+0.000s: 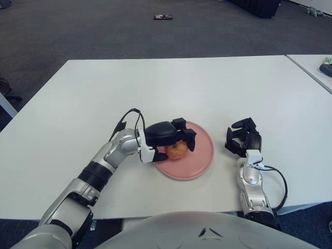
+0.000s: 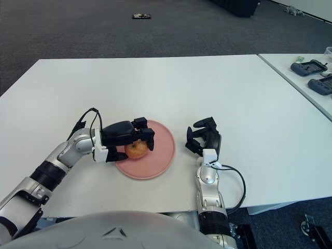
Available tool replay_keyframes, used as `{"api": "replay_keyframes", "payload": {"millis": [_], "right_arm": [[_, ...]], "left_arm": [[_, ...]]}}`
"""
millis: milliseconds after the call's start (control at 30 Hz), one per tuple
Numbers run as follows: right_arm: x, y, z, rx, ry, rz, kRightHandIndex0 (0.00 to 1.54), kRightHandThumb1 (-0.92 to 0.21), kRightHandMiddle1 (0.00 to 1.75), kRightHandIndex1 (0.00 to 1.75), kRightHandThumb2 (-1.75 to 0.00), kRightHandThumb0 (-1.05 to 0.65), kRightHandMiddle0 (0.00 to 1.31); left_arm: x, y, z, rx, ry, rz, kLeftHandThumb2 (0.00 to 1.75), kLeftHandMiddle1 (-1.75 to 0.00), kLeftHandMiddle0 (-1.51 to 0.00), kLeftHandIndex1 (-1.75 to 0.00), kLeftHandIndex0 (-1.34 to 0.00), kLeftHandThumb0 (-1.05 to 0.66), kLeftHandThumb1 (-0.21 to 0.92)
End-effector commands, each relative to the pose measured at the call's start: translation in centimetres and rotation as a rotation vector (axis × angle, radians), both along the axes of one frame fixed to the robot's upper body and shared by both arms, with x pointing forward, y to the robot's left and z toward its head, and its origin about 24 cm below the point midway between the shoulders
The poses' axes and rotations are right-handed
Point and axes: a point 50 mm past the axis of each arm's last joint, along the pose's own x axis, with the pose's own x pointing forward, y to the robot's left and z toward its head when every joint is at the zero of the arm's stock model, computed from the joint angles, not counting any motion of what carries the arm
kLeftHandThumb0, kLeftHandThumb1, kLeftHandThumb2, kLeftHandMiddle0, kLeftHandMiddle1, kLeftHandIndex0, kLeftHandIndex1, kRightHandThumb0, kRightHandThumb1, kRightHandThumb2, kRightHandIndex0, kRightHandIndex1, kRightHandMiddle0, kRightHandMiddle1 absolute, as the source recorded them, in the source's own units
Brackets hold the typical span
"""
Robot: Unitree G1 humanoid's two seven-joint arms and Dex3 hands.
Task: Put the apple into the plate.
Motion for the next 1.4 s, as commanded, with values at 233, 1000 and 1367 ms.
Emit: {"api": "replay_keyframes", "payload": {"millis": [233, 1000, 1367], "right_arm": [[0.1, 0.1, 0.3, 0.001, 0.001, -0.004, 0.63, -0.55, 1.75, 1.44, -1.03, -0.41, 0.42], [0.1, -0.2, 0.0, 0.029, 0.017, 0.016, 0.61, -0.53, 1.75, 1.48, -1.06, -0.41, 0.44], [0.0, -0.1, 0.0, 0.027, 0.017, 0.011, 0.6, -0.53, 1.75, 1.49, -1.06, -0.41, 0.44]], "left_arm": [[-0.4, -0.2, -1.3, -0.042, -0.055, 0.092, 1.68, -1.72, -0.86, -1.75, -0.62, 0.0, -0.01], [-0.5, -0.3, -0.8, -0.213, -0.021, 0.131, 1.04, -0.57, -0.01, -0.96, -0.02, -0.62, 0.48], [-0.3, -0.1, -0.4, -0.301, 0.022, 0.179, 0.85, -0.02, 0.0, -0.17, 0.0, -0.82, 0.67]]}}
